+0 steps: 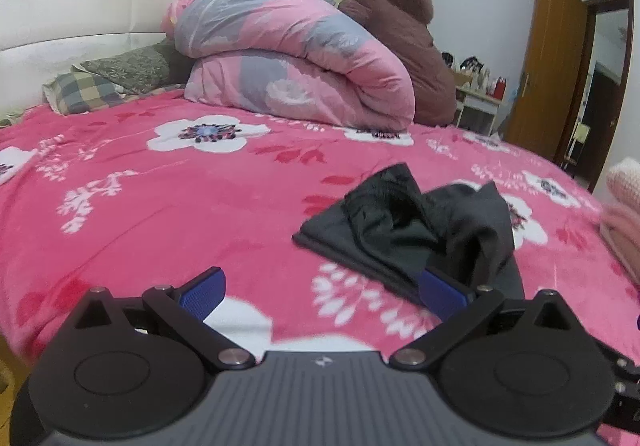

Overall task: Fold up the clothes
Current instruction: 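Lower both tools onto the trousers and grasp the waistband edges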

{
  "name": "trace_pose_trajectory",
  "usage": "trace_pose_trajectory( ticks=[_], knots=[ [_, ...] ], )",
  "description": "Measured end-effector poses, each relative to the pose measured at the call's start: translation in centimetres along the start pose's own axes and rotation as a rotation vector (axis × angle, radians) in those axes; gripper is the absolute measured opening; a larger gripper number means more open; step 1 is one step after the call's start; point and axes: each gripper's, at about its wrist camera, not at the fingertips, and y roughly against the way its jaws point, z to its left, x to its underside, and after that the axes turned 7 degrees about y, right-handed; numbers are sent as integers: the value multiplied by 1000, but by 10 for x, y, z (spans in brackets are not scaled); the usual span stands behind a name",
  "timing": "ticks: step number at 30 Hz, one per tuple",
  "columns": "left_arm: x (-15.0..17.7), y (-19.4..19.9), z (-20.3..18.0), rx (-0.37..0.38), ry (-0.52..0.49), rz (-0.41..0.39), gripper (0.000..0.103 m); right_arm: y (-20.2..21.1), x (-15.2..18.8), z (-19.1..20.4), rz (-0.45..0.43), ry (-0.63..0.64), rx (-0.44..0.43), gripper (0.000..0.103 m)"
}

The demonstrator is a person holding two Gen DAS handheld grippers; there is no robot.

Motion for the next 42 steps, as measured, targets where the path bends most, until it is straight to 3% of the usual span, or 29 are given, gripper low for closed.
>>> trace_pose_trajectory(
  ticks=[9,16,18,20,22,24,25,26,29,39,42],
  knots=[
    [-23,-46,3,-45,-40,-29,103,-57,-41,35,-87,192,-129,102],
    [-20,-75,-12,-76,-131,-9,103,-124,-52,66,-51,266,-166,100],
    [-20,-80,-19,-67,-149,-8,99,-136,-52,64,-33,266,-161,93],
    [-20,-83,-26,-48,-167,-7,95,-143,-49,58,-17,253,-150,67],
    [-19,-86,-32,-31,-182,-3,90,-144,-47,43,-3,180,-184,50],
    [-17,-89,-38,-15,-193,3,80,-141,-43,30,5,123,-203,34],
    [-16,-88,-41,-5,-194,10,77,-139,-41,25,4,102,-205,19],
    [-15,-87,-43,5,-195,18,73,-136,-40,20,-2,89,-198,13],
    [-11,-81,-49,32,-198,32,64,-121,-33,0,-27,1,-202,9],
    [-4,-43,-68,104,-255,9,63,-44,-3,-86,-150,-315,-198,7],
    [0,-31,-73,119,-281,3,63,-13,17,-106,-164,-353,-173,6]
  ],
)
